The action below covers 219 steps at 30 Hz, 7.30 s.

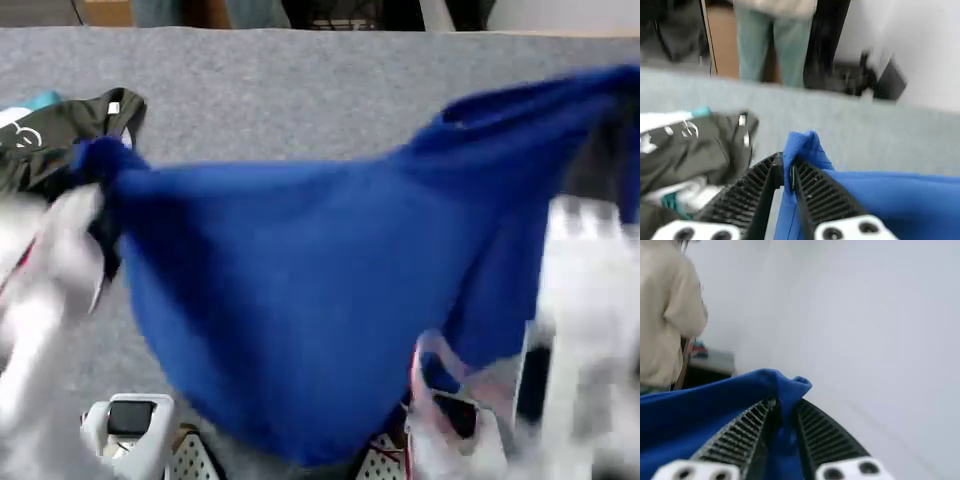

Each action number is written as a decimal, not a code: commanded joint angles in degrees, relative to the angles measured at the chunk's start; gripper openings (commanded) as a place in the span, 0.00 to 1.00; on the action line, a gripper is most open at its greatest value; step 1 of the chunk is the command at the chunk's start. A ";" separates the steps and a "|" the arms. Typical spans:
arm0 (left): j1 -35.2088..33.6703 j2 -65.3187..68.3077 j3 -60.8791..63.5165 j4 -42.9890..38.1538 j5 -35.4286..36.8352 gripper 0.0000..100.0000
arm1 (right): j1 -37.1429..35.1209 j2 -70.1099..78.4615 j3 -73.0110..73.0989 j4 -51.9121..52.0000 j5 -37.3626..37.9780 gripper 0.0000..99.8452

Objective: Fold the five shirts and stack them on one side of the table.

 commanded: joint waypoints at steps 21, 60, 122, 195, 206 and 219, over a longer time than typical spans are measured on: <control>1.89 96.35 -44.79 -15.56 14.24 0.24 | -3.60 46.02 55.34 -54.86 2.11 0.01; 4.70 112.35 -72.75 -11.96 48.00 0.18 | -2.37 62.11 44.09 -52.84 2.46 0.01; 2.59 33.85 -74.07 8.44 -4.48 0.03 | 8.79 12.44 -25.27 -10.73 0.88 0.01; -4.62 33.49 43.03 -33.49 -9.23 0.03 | 8.79 0.40 78.02 1.23 33.14 0.01; -5.58 42.37 39.87 -30.33 -9.49 0.03 | 10.73 -9.45 93.67 1.49 39.82 0.01; -7.34 42.29 35.65 -24.09 -9.49 0.17 | 10.90 -10.24 93.67 4.66 46.15 0.31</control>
